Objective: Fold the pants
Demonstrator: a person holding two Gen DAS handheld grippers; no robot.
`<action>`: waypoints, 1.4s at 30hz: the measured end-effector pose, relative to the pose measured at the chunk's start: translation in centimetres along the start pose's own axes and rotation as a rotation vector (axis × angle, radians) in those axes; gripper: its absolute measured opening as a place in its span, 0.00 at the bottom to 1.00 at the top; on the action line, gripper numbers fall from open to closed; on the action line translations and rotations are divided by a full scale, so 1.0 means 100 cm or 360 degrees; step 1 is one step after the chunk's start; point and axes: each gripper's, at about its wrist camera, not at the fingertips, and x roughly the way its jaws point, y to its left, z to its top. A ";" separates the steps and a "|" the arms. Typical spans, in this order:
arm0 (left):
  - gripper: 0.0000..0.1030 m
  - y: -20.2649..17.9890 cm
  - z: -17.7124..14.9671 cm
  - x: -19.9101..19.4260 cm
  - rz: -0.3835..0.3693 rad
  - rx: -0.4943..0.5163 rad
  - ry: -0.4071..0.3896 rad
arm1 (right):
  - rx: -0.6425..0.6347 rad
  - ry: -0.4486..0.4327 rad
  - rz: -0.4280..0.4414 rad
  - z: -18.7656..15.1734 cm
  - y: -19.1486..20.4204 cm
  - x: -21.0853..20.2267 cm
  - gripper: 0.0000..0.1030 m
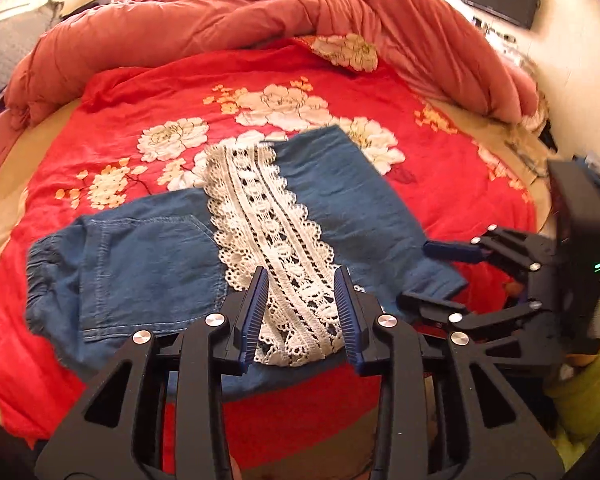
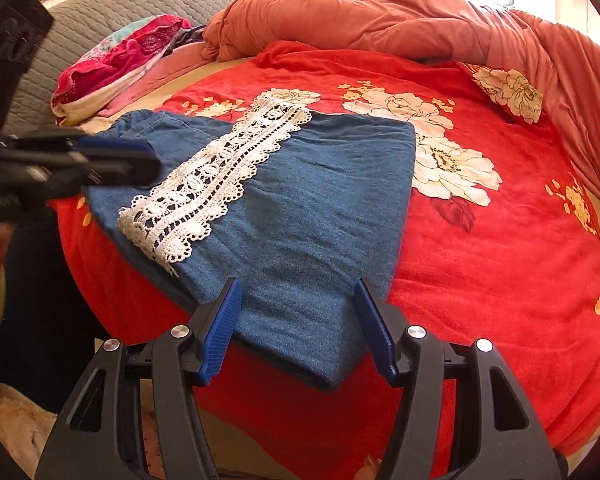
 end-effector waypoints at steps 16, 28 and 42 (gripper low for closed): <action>0.36 0.018 -0.033 0.015 0.0010 -0.0093 0.0126 | 0.0035 -0.0026 0.0023 0.007 0.002 -0.006 0.56; 0.46 0.024 -0.034 -0.019 0.0023 -0.0106 0.0037 | 0.0110 -0.0092 0.0025 0.013 0.001 -0.019 0.62; 0.80 0.082 -0.041 -0.062 0.0196 -0.0323 -0.0108 | 0.0069 -0.0158 0.0083 0.057 0.029 -0.028 0.80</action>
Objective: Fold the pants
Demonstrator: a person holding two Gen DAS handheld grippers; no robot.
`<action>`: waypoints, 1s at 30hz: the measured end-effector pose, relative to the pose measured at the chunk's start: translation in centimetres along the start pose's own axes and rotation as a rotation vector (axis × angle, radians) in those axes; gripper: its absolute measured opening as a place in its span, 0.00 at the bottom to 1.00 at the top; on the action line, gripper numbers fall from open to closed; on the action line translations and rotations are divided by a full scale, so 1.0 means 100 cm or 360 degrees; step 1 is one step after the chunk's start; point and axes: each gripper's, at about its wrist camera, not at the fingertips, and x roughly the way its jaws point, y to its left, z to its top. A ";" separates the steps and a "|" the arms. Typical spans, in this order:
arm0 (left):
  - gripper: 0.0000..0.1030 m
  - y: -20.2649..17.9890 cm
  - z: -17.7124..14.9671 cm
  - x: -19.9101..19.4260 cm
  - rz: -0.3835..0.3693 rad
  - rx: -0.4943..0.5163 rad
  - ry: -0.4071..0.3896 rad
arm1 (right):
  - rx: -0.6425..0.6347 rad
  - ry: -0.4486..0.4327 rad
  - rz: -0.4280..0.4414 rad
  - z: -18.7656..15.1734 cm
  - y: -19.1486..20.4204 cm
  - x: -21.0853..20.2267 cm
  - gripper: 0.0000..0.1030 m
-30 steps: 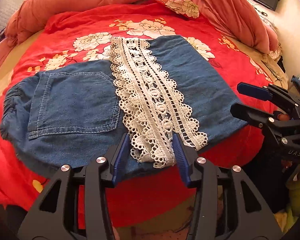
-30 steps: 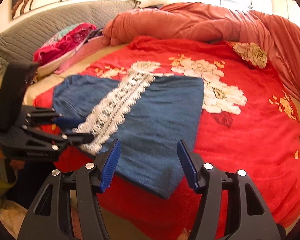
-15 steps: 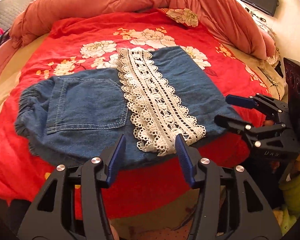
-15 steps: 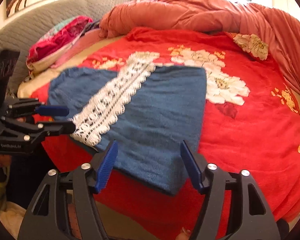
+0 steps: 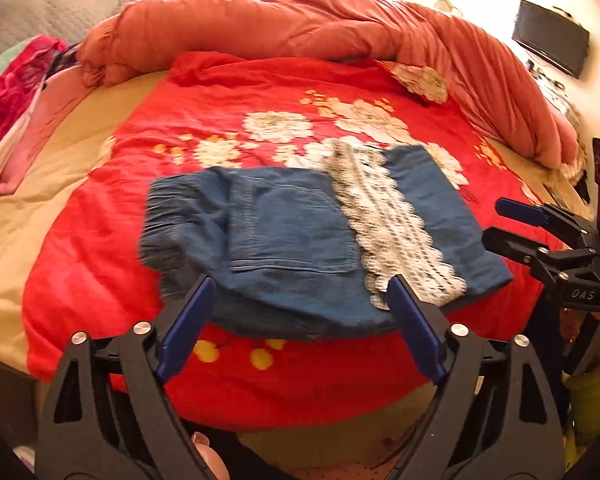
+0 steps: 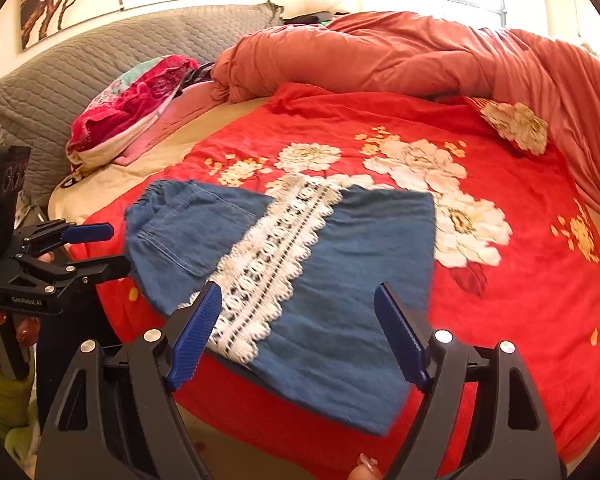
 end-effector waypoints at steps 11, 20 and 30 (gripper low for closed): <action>0.90 0.040 0.000 0.002 0.0074 -0.0179 0.0003 | -0.0181 -0.0005 0.0073 0.061 0.039 0.038 0.93; 0.90 0.060 -0.002 0.016 0.0079 -0.0267 0.0040 | -0.0326 0.0132 0.0212 0.102 0.075 0.092 0.94; 0.67 0.083 -0.009 0.031 -0.0092 -0.0468 0.0072 | -0.0478 0.0313 0.0412 0.131 0.118 0.149 0.94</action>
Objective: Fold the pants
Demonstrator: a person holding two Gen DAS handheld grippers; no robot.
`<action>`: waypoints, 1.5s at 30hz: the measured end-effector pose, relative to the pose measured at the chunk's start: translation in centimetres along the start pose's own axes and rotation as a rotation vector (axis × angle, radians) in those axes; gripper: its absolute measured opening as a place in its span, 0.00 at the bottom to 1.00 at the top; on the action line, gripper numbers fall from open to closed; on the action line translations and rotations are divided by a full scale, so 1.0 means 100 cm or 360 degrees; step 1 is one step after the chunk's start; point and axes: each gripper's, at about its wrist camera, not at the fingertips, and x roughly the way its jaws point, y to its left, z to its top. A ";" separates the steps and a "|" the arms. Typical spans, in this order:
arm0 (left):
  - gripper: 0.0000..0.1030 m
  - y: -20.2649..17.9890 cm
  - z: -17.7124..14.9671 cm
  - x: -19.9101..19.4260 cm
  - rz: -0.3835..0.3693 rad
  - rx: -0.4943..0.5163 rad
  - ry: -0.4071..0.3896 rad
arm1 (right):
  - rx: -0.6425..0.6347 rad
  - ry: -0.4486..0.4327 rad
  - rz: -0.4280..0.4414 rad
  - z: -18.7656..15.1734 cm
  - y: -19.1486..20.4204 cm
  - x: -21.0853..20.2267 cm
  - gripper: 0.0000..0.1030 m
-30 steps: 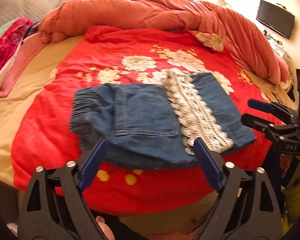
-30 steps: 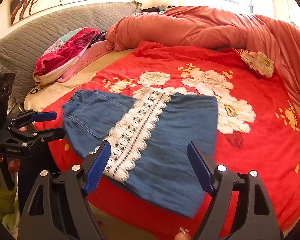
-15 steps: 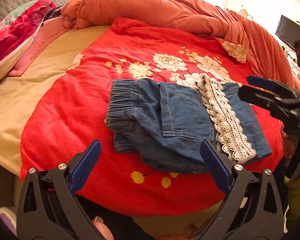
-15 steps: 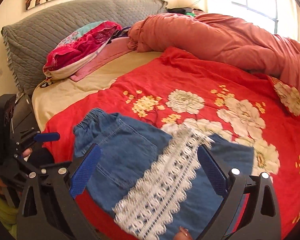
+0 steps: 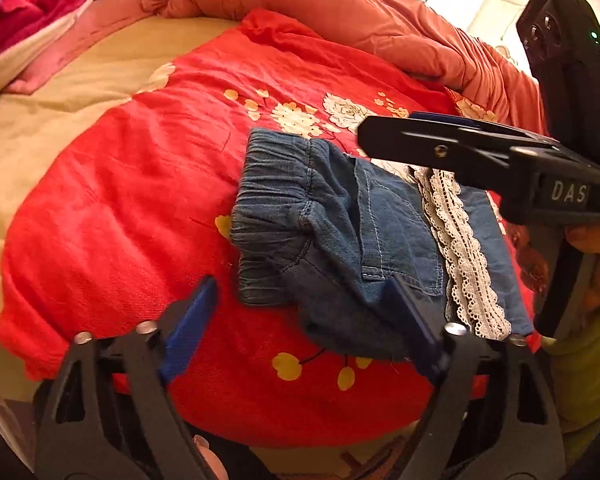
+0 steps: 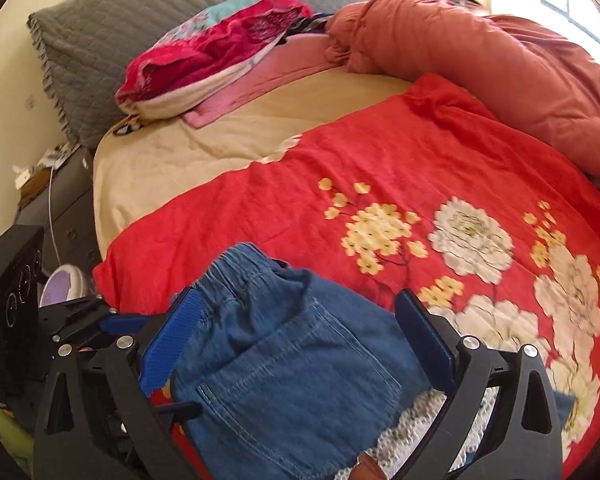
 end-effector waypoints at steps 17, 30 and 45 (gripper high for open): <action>0.53 0.006 -0.006 0.010 -0.0037 -0.0008 0.0045 | -0.0211 0.0396 0.0201 0.021 0.020 0.090 0.93; 0.54 0.006 -0.005 0.007 -0.0065 -0.0045 0.0046 | -0.0020 0.0238 0.0427 0.002 0.002 0.062 0.30; 0.67 -0.046 0.011 0.000 -0.0318 -0.0075 0.0029 | 0.0195 -0.0206 0.0590 -0.033 -0.059 -0.050 0.29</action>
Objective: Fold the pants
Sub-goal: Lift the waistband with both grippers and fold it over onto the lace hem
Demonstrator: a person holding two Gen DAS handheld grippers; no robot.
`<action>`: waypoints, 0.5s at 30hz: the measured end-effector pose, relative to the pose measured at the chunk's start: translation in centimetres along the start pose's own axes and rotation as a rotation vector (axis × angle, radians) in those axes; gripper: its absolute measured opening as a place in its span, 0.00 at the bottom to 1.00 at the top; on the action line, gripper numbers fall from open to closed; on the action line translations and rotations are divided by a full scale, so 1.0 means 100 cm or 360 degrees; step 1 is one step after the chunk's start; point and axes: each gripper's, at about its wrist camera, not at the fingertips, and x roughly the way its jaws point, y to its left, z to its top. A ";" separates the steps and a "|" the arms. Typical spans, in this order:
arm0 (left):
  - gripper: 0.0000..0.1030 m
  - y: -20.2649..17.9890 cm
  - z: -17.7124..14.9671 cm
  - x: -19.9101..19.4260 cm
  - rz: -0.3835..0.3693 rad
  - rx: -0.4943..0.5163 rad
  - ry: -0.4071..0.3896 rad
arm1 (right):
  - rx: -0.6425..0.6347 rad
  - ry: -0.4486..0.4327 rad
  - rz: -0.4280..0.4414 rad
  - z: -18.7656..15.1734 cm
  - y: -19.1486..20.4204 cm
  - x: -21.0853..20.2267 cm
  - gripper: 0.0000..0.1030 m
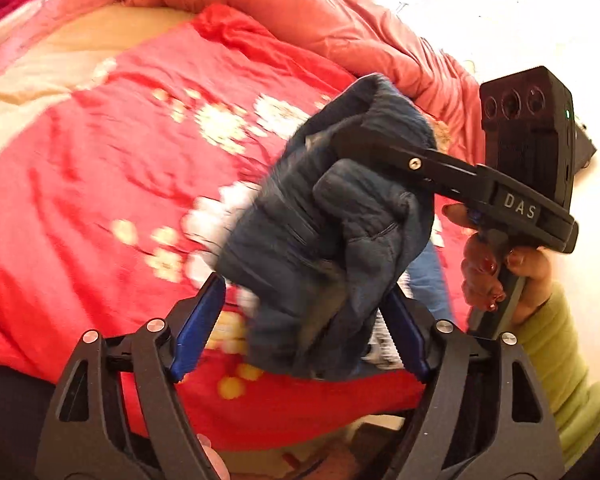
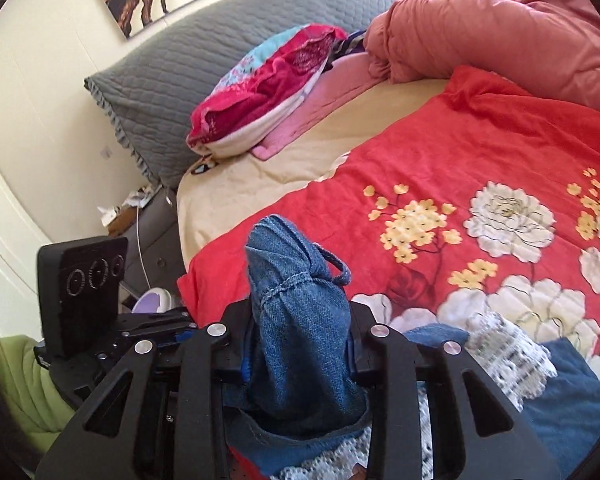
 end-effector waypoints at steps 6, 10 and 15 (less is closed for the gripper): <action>0.56 -0.036 0.003 0.019 -0.0055 0.0067 0.0041 | 0.0042 -0.0126 0.0004 -0.019 -0.021 -0.033 0.29; 0.55 -0.061 0.001 0.032 -0.0060 0.0137 0.0054 | 0.0088 -0.0180 -0.0031 -0.032 -0.035 -0.052 0.34; 0.55 -0.085 -0.006 0.043 -0.0131 0.0231 0.0061 | 0.0183 -0.0247 -0.0091 -0.053 -0.049 -0.078 0.58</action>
